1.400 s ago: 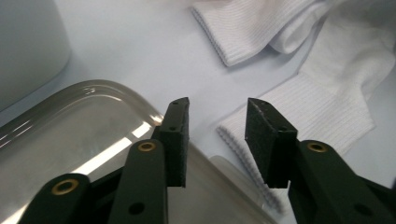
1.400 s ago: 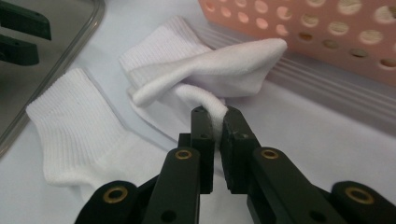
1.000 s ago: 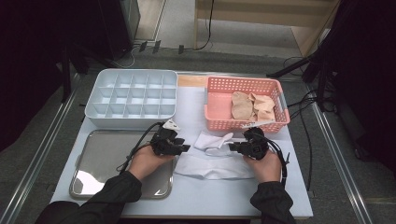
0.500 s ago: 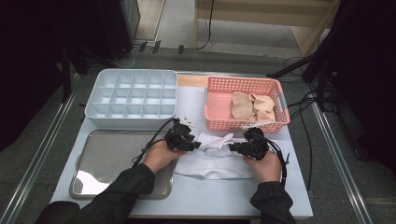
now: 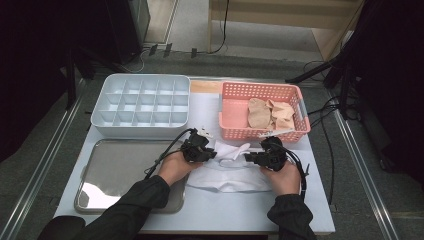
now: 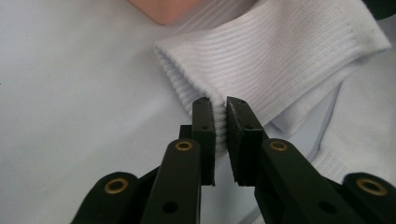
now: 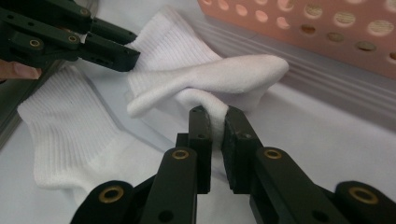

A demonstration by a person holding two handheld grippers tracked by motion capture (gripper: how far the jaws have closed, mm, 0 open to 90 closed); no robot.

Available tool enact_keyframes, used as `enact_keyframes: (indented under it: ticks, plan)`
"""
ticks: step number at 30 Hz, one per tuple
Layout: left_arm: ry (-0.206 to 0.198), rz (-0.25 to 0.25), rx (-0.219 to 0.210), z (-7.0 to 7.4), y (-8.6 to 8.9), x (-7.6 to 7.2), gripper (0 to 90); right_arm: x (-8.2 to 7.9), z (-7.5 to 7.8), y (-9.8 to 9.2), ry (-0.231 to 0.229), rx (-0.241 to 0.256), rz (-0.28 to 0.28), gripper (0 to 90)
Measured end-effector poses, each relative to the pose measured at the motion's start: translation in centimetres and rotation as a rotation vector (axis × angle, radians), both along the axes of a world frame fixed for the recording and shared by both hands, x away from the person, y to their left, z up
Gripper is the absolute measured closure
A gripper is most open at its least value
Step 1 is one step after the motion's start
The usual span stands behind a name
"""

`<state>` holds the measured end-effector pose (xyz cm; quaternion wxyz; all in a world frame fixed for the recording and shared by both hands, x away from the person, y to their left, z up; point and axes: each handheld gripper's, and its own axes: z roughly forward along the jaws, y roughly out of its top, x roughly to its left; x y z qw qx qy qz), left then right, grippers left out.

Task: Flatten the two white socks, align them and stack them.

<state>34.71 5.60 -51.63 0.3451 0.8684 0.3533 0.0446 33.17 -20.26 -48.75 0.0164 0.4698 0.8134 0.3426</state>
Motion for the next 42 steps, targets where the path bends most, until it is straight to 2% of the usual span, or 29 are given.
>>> enact_keyframes:
  ticks: [4,5,9,11,15,20,21,24,34,42]
  plan:
    - [0.028,0.016,-0.013,0.2,0.4,0.2,86.9,0.0,0.0,-0.2,-0.002,0.0,-0.003,84.3]
    - [0.024,0.012,-0.004,0.3,0.6,0.2,87.0,-0.1,0.0,-0.3,-0.004,0.001,-0.006,84.4]
    - [0.036,0.036,-0.025,0.7,1.6,0.4,87.1,-0.1,0.0,-0.7,-0.009,-0.004,-0.013,84.5]
    - [0.027,0.046,-0.027,1.0,2.1,0.3,87.2,-0.1,0.1,-0.9,-0.009,-0.005,-0.02,84.6]
    - [0.023,0.072,-0.057,1.5,3.2,0.1,87.1,-0.1,0.2,-1.3,-0.017,0.002,-0.035,84.4]
    - [0.016,0.09,-0.06,1.8,4.9,-0.3,87.0,0.0,0.4,-2.1,-0.022,-0.001,-0.057,84.2]
    - [0.019,0.103,-0.074,1.8,5.3,-0.4,87.0,0.0,0.4,-2.3,-0.024,0.0,-0.062,84.2]
    - [0.019,0.113,-0.079,1.9,6.2,-0.8,87.0,0.1,0.5,-3.1,-0.03,-0.004,-0.086,84.2]
    - [0.019,0.116,-0.093,1.6,7.4,-2.1,86.9,0.2,0.5,-5.7,-0.022,-0.016,-0.16,84.3]
    - [0.013,0.115,-0.104,1.2,7.5,-2.7,86.6,0.0,0.3,-6.5,-0.011,-0.027,-0.18,87.6]
